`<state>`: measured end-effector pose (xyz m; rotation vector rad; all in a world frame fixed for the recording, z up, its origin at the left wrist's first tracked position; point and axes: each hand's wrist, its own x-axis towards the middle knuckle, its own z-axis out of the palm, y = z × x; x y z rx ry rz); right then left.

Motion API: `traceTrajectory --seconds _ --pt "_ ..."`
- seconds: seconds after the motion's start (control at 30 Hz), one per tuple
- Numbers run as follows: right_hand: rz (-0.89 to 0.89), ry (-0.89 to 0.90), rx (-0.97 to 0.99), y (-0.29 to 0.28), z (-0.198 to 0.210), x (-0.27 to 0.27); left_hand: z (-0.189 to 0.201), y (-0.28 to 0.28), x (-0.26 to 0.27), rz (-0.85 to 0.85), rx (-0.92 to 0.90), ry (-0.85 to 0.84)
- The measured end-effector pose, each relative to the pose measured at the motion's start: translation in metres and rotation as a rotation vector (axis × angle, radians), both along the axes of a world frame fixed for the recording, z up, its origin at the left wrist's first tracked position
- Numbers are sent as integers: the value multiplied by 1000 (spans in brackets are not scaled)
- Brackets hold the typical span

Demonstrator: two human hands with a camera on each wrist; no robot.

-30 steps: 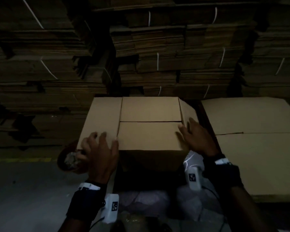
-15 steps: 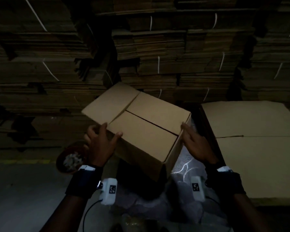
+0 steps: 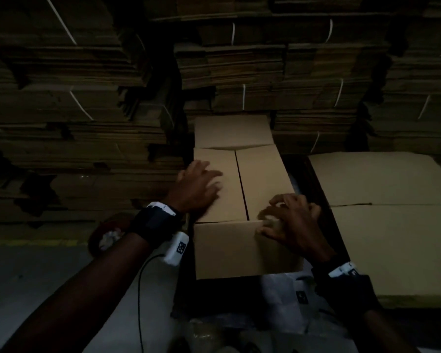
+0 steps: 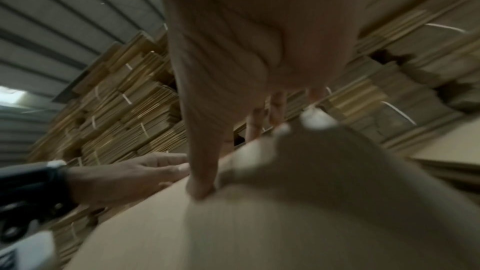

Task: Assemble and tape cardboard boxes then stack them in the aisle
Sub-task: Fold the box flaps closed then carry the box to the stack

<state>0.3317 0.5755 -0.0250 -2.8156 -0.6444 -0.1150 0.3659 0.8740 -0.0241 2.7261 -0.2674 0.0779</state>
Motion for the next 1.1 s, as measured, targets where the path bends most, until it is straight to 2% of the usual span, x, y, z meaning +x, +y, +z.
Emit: traceTrajectory --seconds 0.13,0.2,0.27,0.47,0.57,0.73,0.8,0.93,1.0,1.1 --pt "83 152 -170 6 19 15 13 -26 -7 -321 306 141" --pt "104 200 -221 9 25 23 13 -37 -8 -404 419 154" --pt "108 249 -224 8 28 29 14 -40 -7 -414 447 152" --pt "131 349 -164 7 35 27 26 -34 0 -414 451 184" --pt "170 369 -197 11 38 24 37 -32 1 -412 324 168" --pt "251 351 -457 34 46 27 59 -25 0 -409 131 42" --pt "277 347 -502 43 45 30 65 -23 -1 -407 81 -35" --pt "320 333 -342 43 46 34 81 -9 -4 -371 -7 -199" --pt "329 313 -184 37 57 33 90 2 -8 -272 -7 -286" --pt "299 234 69 23 74 33 102 22 -20 -33 -18 -409"
